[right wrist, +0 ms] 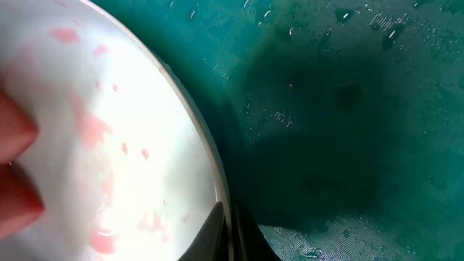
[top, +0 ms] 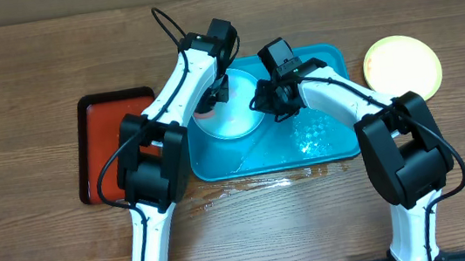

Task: Clean dirty plates on tray and stack at the side
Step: 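Scrub the white plate with the left sponge while the right gripper holds it, then lift the white plate with the right gripper and stack it on the yellow plates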

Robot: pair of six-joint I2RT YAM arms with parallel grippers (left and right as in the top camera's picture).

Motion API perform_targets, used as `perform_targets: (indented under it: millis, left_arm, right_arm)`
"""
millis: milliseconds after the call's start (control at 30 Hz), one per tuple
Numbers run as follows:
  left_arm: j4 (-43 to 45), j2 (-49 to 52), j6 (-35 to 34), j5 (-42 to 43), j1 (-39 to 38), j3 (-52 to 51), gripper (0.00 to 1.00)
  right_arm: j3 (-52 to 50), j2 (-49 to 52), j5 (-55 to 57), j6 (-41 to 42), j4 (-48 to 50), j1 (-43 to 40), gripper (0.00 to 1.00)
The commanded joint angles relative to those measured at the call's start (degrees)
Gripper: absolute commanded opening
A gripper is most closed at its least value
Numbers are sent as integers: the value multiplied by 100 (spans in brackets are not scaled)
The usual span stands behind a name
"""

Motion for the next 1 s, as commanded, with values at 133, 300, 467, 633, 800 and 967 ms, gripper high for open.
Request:
perform_targets:
  millis: [133, 300, 467, 633, 800, 967]
  left_arm:
    - [-752, -20, -691, -420, 74, 1491, 4]
    - [-1307, -219, -686, 977, 590, 2894, 4]
    - [-1744, -258, -686, 1661, 1346, 2968, 4]
    - [-1993, -249, -686, 1663, 1937, 2546, 4]
    - [-1965, -247, -686, 1661, 2109, 2142, 4]
    - [-2015, -247, -680, 1668, 2155, 2039, 4]
  right_arm:
    - [94, 2, 184, 0, -76, -39, 4]
    - [243, -511, 256, -898, -313, 26, 4]
    - [245, -1200, 1364, -1864, -382, 361, 4]
    - [249, -1604, 4192, -3324, -520, 1261, 4]
    - [247, -1609, 6902, -4664, -197, 1930, 4]
    - [247, -1609, 8286, -6308, 492, 2291, 4]
